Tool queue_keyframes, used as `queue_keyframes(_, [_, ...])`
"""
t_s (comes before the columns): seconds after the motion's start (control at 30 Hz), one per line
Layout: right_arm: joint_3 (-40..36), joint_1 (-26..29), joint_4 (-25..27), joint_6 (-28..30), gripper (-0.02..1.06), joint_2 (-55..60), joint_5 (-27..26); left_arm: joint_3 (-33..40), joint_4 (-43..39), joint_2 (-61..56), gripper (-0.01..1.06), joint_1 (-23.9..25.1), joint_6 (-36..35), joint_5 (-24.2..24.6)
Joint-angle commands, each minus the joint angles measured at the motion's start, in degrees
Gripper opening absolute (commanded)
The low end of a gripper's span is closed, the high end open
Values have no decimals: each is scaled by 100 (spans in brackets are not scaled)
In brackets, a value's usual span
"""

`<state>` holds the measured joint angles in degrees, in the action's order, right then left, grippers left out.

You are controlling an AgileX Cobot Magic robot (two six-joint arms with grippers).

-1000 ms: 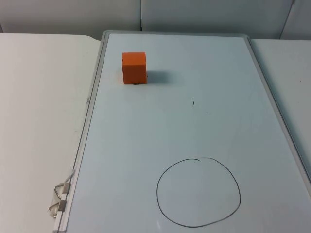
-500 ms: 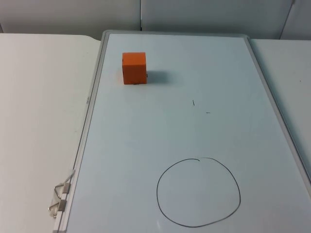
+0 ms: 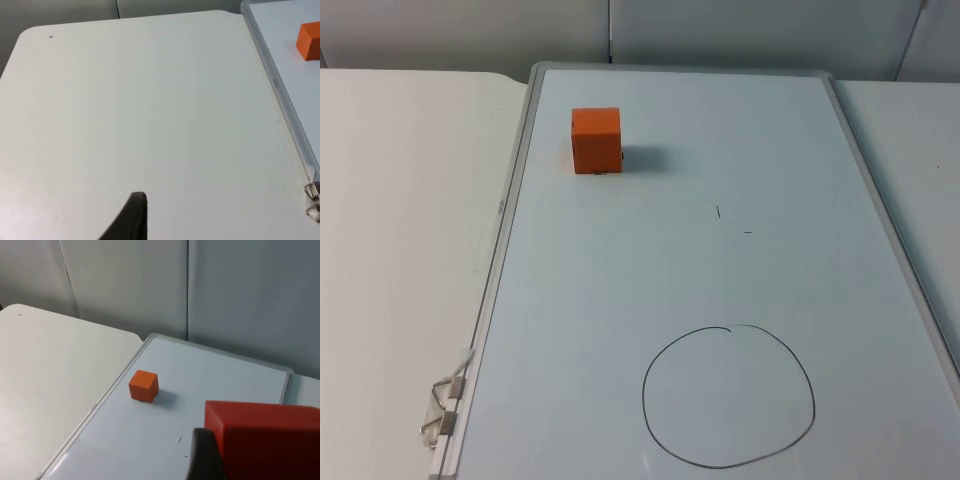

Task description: Pick up one cube with the left hand and another cube with the right hand. First place the cube in the right hand at the target position, then stack the cube in the left hand on top.

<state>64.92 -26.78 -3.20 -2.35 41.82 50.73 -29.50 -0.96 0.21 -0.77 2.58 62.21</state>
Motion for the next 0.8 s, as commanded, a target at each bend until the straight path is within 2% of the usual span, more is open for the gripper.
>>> queue_keyframes(0.0, [-28,5,42,-18,0,-36,-84,7,96,-21,105,-37,-8,-53])
queue_keyframes(0.2, [-28,5,42,-18,0,-36,-238,-115,483,234,104,-37,-8,-267])
queue_keyframes(0.3, [-28,5,42,-18,0,-36,-299,-318,967,944,104,-37,170,-1029])
queue_keyframes(0.37, [-28,5,32,-18,0,-36,-305,-509,1635,1793,104,-37,802,-1770])
queue_keyframes(0.4, [-28,5,32,-18,0,-36,-305,-509,1635,1793,104,-37,802,-1770])
queue_keyframes(0.47, [-28,5,32,-18,0,-36,-305,-703,2068,2441,104,-37,1292,-2120])
queue_keyframes(0.5, [-28,5,32,-18,0,-36,-320,-952,2497,3147,104,-37,1723,-2308])
queue_keyframes(0.57, [-28,5,32,-18,0,-36,-334,-1197,2746,3553,104,-37,1925,-2349])
queue_keyframes(0.67, [-28,5,32,-18,0,-36,-397,-2047,3356,4910,104,-37,2573,-2263])
queue_keyframes(0.7, [-28,5,32,-18,0,-36,-397,-2047,3356,4910,104,-37,2573,-2263])
queue_keyframes(0.77, [-28,5,32,-18,0,-36,-497,-2843,4033,5993,104,-37,3148,-1772])
